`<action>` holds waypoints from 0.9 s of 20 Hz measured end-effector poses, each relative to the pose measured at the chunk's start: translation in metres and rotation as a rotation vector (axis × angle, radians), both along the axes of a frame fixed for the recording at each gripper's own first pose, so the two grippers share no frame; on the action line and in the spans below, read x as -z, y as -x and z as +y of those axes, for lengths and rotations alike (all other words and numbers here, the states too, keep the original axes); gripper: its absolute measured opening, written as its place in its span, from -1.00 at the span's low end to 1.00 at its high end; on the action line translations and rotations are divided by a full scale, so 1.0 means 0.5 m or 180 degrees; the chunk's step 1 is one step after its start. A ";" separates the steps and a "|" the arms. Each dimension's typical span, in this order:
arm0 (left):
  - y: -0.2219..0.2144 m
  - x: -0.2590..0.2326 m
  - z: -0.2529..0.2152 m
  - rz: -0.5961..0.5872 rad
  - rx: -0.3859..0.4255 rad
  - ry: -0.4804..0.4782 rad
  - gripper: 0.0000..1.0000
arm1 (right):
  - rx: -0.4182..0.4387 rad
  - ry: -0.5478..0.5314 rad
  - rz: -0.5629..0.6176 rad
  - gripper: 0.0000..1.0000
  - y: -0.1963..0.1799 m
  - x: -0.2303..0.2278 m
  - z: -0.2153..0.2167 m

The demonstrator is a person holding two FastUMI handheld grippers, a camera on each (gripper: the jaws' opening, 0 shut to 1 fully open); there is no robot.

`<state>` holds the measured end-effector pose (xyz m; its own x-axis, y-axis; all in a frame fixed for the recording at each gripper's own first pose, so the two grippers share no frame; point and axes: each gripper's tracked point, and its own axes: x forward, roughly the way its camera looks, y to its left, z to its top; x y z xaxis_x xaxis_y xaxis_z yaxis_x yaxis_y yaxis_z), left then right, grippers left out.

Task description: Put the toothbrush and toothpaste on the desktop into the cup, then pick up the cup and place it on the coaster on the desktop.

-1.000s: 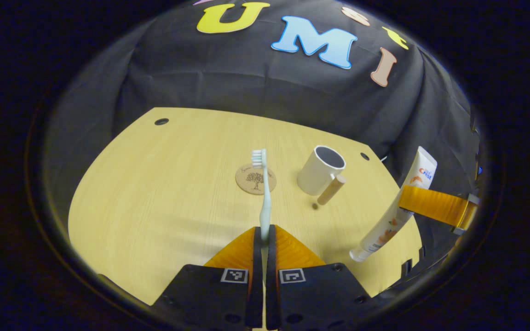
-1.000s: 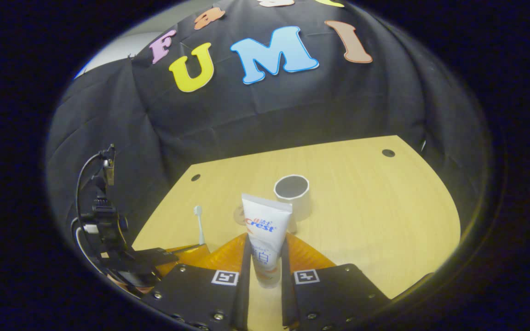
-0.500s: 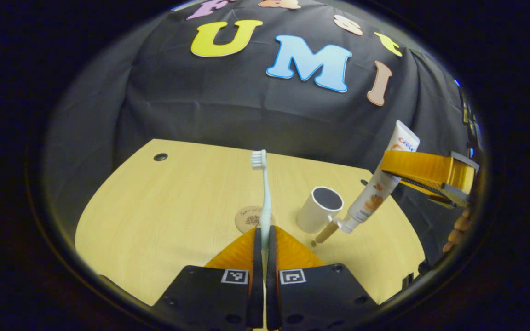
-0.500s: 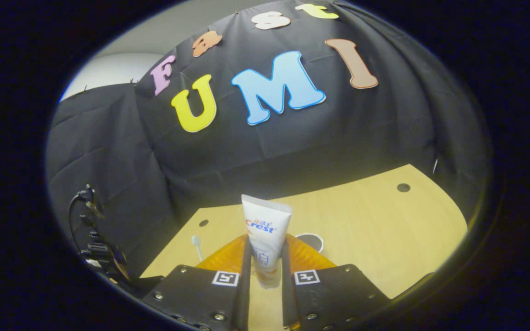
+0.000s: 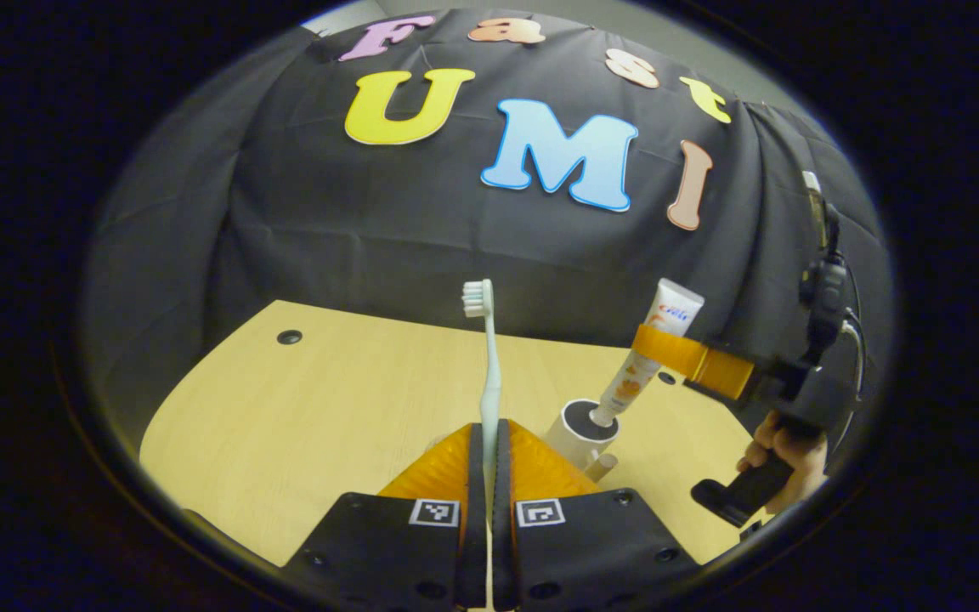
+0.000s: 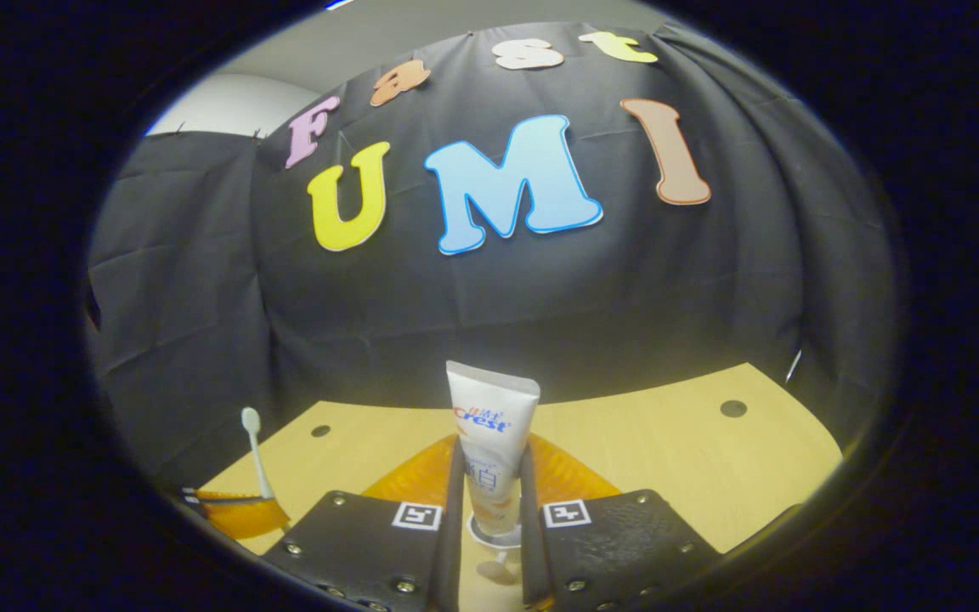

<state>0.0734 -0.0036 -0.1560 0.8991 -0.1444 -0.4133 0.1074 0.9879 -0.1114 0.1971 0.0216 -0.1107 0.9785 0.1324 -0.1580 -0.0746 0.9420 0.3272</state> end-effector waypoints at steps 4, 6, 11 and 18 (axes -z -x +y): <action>-0.011 -0.006 -0.005 -0.0043 -0.0016 -0.0017 -0.80 | -0.0152 0.0277 0.0229 -0.43 -0.031 0.091 0.025; -0.012 -0.009 -0.003 -0.0060 -0.0041 -0.0031 -0.82 | -0.0227 0.0340 0.0331 -0.39 -0.037 0.123 0.037; -0.013 -0.014 -0.005 -0.0080 -0.0066 -0.0063 -0.79 | -0.0280 0.0470 0.0525 -0.26 -0.038 0.174 0.038; -0.023 -0.019 -0.034 -0.0119 -0.0029 0.0006 -0.80 | -0.0197 0.0430 0.0398 -0.22 -0.013 0.133 0.009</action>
<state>0.0846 -0.0204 -0.1467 0.9152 -0.1368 -0.3791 0.1024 0.9887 -0.1095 0.2037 0.0259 -0.1772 0.9409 0.1611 -0.2981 -0.1005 0.9729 0.2084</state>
